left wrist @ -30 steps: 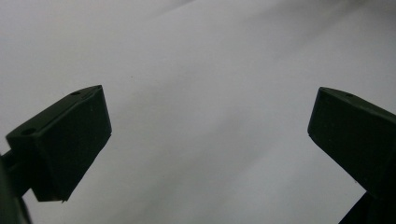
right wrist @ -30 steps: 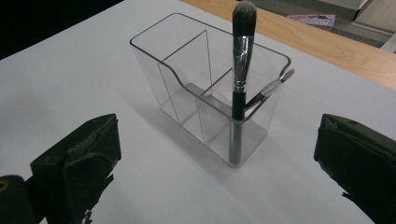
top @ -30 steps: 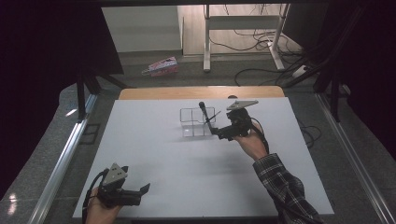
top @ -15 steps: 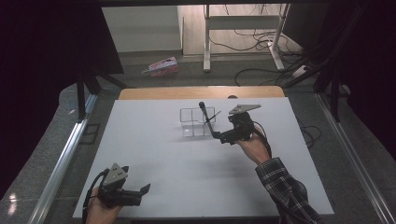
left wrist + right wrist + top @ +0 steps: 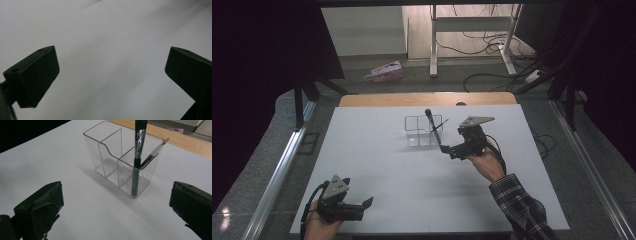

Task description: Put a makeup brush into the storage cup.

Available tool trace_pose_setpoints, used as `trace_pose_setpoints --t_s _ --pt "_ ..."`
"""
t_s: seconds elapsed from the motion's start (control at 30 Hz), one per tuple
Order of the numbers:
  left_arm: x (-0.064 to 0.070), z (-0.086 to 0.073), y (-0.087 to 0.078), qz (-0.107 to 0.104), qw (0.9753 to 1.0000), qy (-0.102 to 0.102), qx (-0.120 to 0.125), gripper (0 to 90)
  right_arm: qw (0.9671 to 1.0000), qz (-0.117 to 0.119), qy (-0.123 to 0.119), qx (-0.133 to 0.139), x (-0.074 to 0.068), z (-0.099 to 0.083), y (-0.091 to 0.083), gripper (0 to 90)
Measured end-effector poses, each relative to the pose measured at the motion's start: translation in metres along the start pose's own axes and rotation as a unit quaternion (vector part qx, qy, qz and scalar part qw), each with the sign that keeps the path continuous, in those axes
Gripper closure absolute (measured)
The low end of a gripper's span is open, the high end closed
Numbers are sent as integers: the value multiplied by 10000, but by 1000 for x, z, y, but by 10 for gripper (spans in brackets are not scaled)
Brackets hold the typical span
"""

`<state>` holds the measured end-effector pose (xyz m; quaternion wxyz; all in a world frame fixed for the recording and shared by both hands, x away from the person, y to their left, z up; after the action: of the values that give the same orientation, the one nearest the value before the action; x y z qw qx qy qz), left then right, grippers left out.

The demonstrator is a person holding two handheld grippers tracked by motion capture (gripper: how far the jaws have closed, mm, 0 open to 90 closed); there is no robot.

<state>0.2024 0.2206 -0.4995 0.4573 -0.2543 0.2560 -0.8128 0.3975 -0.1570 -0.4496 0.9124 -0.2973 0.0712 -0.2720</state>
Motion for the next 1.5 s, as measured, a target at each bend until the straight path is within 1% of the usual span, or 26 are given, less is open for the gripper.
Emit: trace_pose_setpoints --t_s 0.33,0.4,0.63,0.67,0.73,0.8,0.97,1.5 --pt "1 0 -1 -37 10000 11 53 1 10000 -12 -52 44 -7 -3 -9 0" --pt "1 0 0 -43 10000 21 43 1 9999 -8 -121 1 -9 -5 -10 0" --pt "1 1 0 -52 10000 42 45 1 10000 2 -87 -14 -13 -8 -13 0" --pt "1 1 -1 -76 9999 40 97 1 9999 -4 -106 -26 -13 -9 -14 0" --pt "1 1 -1 -91 9999 43 108 1 9999 -16 -127 -37 -14 -10 -15 0" --pt "2 1 -1 -83 9999 53 90 1 9999 -5 -116 -62 -16 -12 -15 0" --pt "1 1 -1 -83 9999 60 72 1 9997 -46 -181 -127 -17 -15 -19 0" --pt "1 1 0 -75 9999 64 72 1 9998 -117 -141 -95 -21 -26 -36 0"
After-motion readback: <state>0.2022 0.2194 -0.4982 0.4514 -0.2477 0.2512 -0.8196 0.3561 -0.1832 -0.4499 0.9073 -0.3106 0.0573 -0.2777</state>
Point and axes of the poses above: each handheld gripper's, and its own axes: y roughly forward along the jaws, z roughly out of its top, x roughly to its right, the point moved 1 cm from there along y, roughly forward along the jaws, and after that the axes turned 9 degrees about -y, right-handed, at the moved point
